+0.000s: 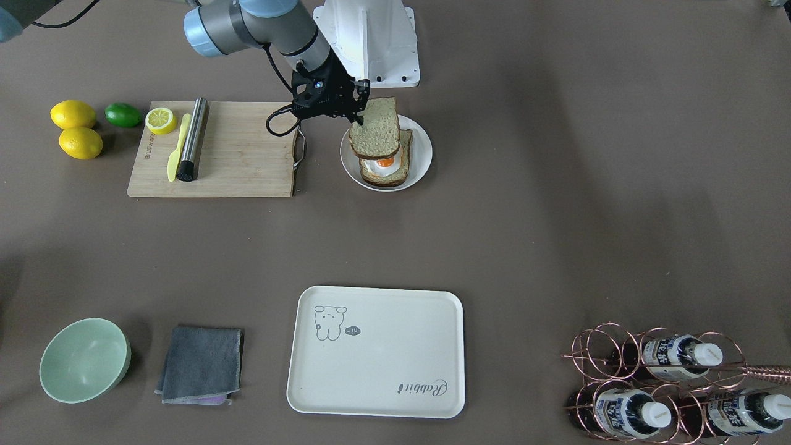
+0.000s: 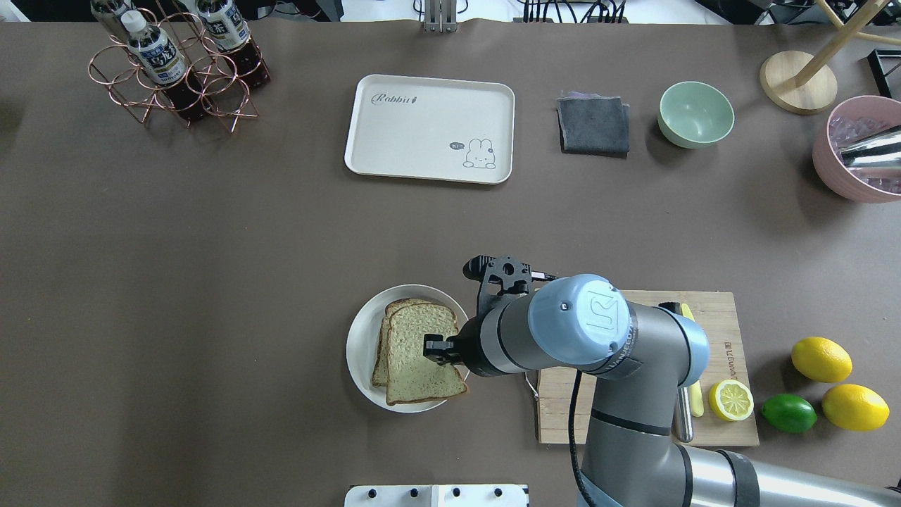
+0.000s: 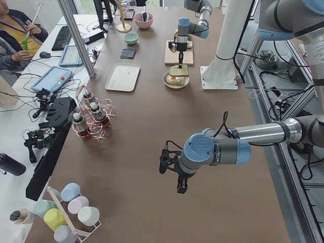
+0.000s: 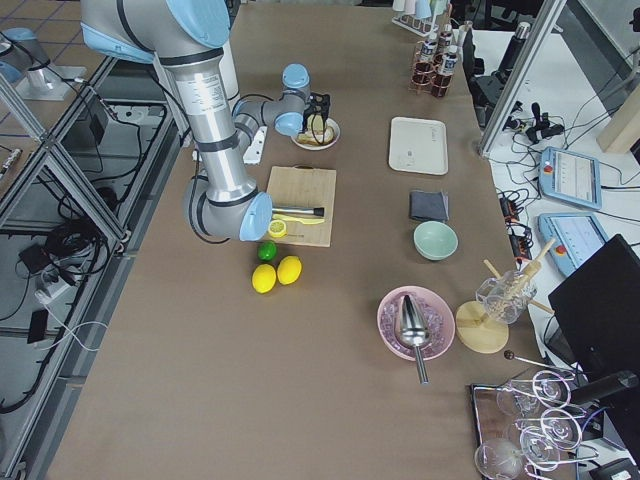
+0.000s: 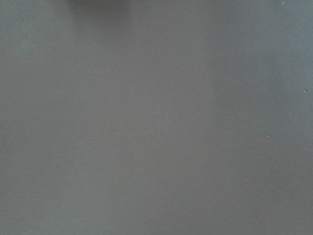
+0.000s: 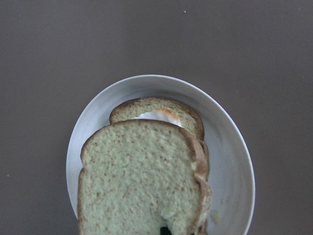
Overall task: Make sandwich and place on tray
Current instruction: 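Carry the bread over the egg toast and lower it on top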
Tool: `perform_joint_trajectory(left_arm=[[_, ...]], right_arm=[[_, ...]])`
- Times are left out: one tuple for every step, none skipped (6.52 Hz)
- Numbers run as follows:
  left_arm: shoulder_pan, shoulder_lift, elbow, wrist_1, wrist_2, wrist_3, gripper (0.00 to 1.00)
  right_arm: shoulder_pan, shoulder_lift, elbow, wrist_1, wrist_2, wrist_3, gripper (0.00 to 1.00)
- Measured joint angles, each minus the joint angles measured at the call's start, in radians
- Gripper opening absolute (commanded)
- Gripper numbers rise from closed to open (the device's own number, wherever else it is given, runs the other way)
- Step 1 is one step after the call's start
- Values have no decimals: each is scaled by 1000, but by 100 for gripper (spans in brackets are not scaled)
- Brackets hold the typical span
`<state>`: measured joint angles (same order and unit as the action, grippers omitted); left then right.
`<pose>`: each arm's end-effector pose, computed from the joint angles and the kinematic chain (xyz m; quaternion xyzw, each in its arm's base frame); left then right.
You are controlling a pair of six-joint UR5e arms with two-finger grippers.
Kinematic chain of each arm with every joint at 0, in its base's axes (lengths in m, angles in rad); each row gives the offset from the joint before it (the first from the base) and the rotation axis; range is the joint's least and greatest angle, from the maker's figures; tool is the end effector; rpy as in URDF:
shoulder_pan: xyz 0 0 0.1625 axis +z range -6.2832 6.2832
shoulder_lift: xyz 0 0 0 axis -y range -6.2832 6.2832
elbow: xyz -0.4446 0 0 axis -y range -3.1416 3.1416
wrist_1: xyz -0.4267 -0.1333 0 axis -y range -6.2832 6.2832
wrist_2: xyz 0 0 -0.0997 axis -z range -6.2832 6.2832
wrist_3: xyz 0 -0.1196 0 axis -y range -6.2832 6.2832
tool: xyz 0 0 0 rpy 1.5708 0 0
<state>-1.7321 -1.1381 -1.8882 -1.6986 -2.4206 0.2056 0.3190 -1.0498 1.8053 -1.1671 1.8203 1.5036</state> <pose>-0.0972 -0.3267 0.6929 0.0808 0.4043 0.0228 0.9108 -0.6113 -0.3112 0.2105 0.0021 -0.5533 0.0366 0.8322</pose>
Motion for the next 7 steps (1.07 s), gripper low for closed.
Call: perform_joint_trajectory(left_arm=[[-1,0,0,0,0,0,98],[-1,0,0,0,0,0,98],[-1,1,1,-1,0,1,98],[-1,1,1,-1,0,0,98],[-1,1,0,-1,0,0,98],[-1,1,-1,-1,0,1,98],[-1,1,-3,-1,0,1,98]], right_arm=[[-1,31,-35,1,-5,23,0],[-1,46,-58,2,-7,32,0],[-1,51,-73,2,-10,34,0],[-1,52,-82,3,-13,35,0],[-1,52,-86,3,-15,36,0],[0,53,-89,2,-16,37,34],[0,53,-92,2,-17,38,56]])
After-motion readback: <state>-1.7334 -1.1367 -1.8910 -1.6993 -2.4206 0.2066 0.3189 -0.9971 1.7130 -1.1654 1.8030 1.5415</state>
